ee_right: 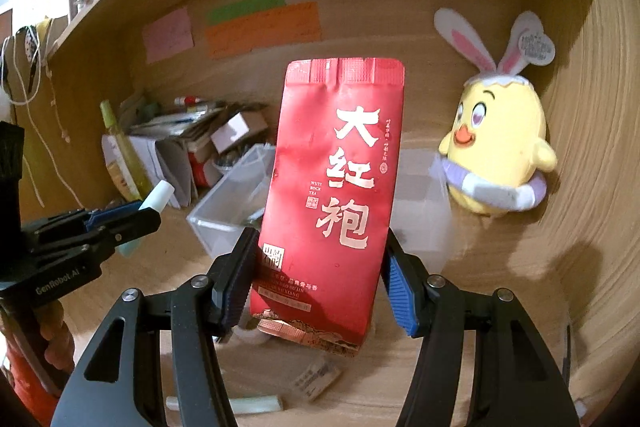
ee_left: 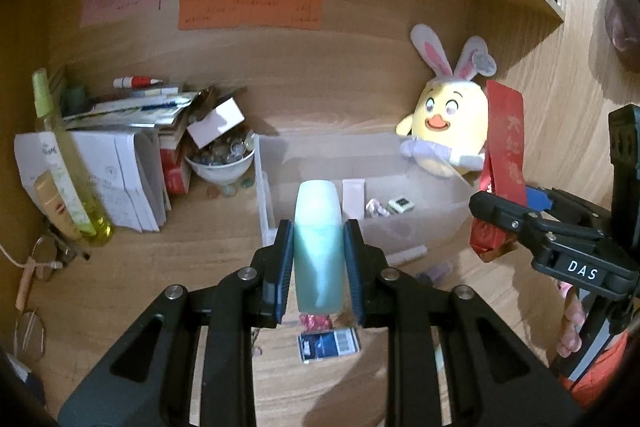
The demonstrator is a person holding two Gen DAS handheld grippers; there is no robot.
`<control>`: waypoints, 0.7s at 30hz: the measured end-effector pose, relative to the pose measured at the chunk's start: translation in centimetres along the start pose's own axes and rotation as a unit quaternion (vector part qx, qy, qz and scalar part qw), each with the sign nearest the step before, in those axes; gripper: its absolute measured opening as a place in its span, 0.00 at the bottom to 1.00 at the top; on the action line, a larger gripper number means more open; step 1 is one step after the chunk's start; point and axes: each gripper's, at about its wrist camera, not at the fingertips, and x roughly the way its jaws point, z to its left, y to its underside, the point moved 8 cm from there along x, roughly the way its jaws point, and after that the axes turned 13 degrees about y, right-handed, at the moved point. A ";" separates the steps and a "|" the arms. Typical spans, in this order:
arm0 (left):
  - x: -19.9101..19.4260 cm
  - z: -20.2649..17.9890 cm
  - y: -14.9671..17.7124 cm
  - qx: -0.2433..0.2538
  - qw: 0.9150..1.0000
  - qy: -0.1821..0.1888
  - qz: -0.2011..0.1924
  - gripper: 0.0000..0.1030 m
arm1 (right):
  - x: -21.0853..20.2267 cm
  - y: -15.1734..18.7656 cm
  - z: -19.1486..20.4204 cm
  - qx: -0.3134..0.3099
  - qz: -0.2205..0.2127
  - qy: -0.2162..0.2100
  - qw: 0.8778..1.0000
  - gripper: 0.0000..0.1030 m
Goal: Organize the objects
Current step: 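Carry the tea bag and mint-green tube over the clear box with both tools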
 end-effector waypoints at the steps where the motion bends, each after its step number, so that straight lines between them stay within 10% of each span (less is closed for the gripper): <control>1: 0.1 0.0 -0.3 0.001 1.000 0.000 -0.002 0.24 | 0.1 -0.2 -0.1 0.000 -0.002 0.000 1.000 0.54; 21: 4.7 0.6 -3.2 0.005 1.000 -0.008 0.005 0.24 | 2.9 -5.3 -1.9 0.006 -0.028 0.015 0.999 0.54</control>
